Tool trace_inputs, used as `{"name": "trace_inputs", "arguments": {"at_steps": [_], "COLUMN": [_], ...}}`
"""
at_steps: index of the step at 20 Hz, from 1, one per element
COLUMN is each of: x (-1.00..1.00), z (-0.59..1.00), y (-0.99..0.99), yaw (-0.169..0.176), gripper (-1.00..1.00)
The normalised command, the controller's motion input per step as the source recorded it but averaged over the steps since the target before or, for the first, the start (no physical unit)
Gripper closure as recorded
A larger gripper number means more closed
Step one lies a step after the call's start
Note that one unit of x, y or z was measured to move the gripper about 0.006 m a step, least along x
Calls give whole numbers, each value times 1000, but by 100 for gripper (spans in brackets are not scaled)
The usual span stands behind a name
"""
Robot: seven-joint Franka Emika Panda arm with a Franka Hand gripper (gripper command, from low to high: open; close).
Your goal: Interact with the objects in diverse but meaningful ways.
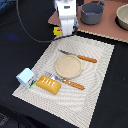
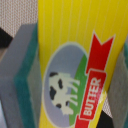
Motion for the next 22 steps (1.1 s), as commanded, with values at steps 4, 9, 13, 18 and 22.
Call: {"name": "trace_inputs", "arguments": {"at_steps": [4,9,13,18,22], "x": [36,44,79,66,41], "z": [-294,-264,-169,-179,-176], "y": [0,0,25,45,36], "yaw": [0,0,0,0,0], "gripper": [100,100,100,100,-100]}}
